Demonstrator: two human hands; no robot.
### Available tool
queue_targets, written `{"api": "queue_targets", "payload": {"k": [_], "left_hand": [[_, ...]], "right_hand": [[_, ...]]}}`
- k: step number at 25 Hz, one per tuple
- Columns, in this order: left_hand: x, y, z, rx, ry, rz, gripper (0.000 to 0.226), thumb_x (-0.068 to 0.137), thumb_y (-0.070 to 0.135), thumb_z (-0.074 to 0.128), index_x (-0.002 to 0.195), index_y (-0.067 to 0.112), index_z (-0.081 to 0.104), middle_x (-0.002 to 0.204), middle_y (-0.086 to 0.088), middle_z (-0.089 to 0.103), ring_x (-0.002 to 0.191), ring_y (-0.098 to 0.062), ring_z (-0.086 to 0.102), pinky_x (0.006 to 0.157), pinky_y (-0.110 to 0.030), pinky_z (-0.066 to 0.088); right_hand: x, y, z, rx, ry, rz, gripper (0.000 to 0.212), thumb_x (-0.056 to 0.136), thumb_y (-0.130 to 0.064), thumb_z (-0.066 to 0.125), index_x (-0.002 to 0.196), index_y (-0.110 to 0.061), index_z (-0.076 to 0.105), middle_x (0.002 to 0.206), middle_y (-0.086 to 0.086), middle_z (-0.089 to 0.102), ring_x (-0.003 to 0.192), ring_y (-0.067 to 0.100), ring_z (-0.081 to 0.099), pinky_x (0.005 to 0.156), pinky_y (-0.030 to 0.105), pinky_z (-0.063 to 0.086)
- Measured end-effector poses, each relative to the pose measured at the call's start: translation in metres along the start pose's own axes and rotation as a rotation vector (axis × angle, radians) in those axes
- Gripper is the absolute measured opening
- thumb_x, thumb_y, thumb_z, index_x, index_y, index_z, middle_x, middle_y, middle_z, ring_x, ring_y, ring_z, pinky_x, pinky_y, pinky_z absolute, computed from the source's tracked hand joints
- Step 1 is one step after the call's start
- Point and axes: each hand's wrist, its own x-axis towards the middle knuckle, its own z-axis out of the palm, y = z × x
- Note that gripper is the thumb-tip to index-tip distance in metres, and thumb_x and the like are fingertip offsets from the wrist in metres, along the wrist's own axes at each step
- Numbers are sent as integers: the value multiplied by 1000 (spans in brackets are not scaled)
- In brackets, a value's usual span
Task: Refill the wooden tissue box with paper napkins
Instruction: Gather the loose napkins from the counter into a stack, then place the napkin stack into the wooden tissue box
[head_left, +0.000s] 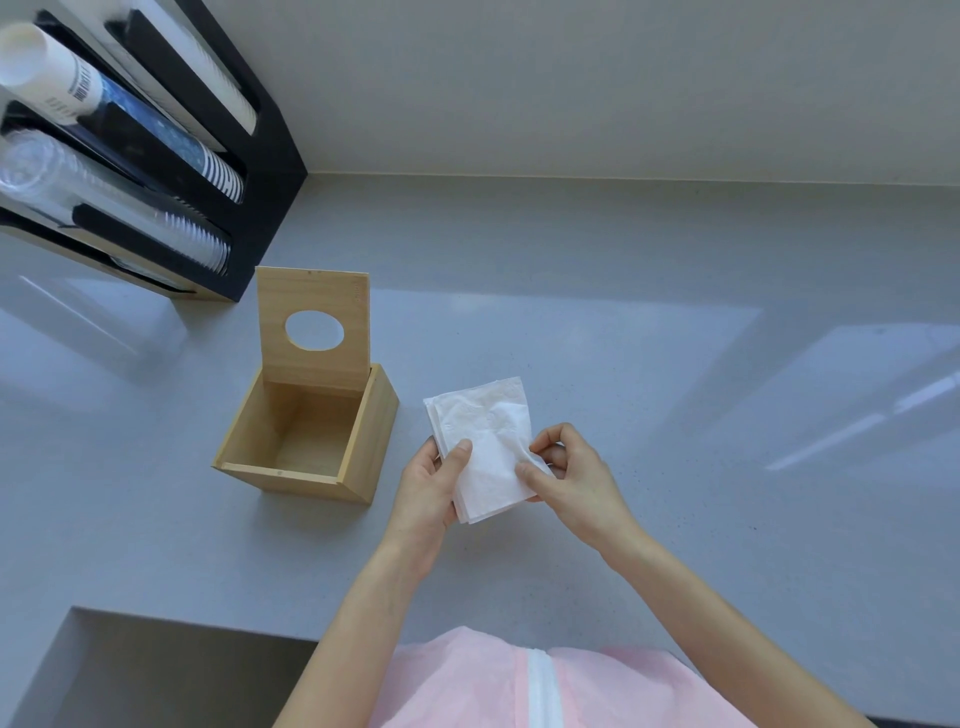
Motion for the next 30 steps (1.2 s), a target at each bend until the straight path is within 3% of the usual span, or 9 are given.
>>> {"api": "queue_targets", "payload": {"k": [3,6,9,12,14,16,20,26,30], "left_hand": [[-1,-1,1,14,3,16,20,93,14,48,111,14,57,109,-9,66,99,-26,63,83,-38,51],[-3,-1,1,16,7,41,18,93,12,47,106,16,59,103,-4,68,91,-18,67,75,-30,55],[-5,1,0,-16,-5,53,18,93,12,47,100,22,61,99,0,70,84,-11,70,69,-24,57],[-9,3,1,-56,-57,78,19,92,14,47,105,21,61,100,0,72,87,-13,70,73,-27,58],[-15,5,2,-92,-78,98,20,92,14,48,106,20,60,98,0,73,88,-15,70,73,-28,59],[-20,6,0,-114,-94,116,20,92,14,47,106,20,60,97,0,73,89,-16,69,75,-29,58],[-32,12,-15,-122,-90,135,20,91,14,48,104,20,61,96,0,72,86,-15,69,68,-25,58],[-40,38,-52,-93,-107,214,28,79,29,60,105,20,62,94,2,72,88,-13,68,67,-23,56],[-40,57,-77,-14,-62,250,20,80,31,62,96,20,62,81,9,69,75,-6,65,61,-20,54]], "right_hand": [[1,-1,-3,-7,-16,2,23,84,-9,58,76,-26,45,93,10,67,75,16,60,55,12,52],[-2,-1,-4,-33,14,14,17,83,-16,62,87,-25,48,97,-2,61,83,13,58,63,15,48],[-4,-2,-4,-69,53,54,41,82,-26,66,117,-25,45,116,-6,49,102,8,51,74,17,41],[-7,-7,-5,65,-86,169,52,83,-33,64,128,-19,43,122,-6,53,102,6,55,80,18,46],[-9,-8,-3,142,-165,217,46,85,-30,61,126,-12,48,122,0,61,106,14,60,93,30,50],[-12,-10,0,188,-187,211,37,87,-23,59,120,-9,53,120,6,64,108,19,61,95,32,50],[-18,-20,7,275,-211,146,20,87,-10,57,107,-9,58,107,6,67,95,17,65,84,24,54],[-20,-52,28,-13,-259,17,13,84,-10,56,89,-21,59,82,-7,62,67,3,59,62,12,49],[-18,-69,45,-117,-306,-60,18,83,-6,54,80,-23,55,74,-7,57,69,12,53,66,26,42]]}}
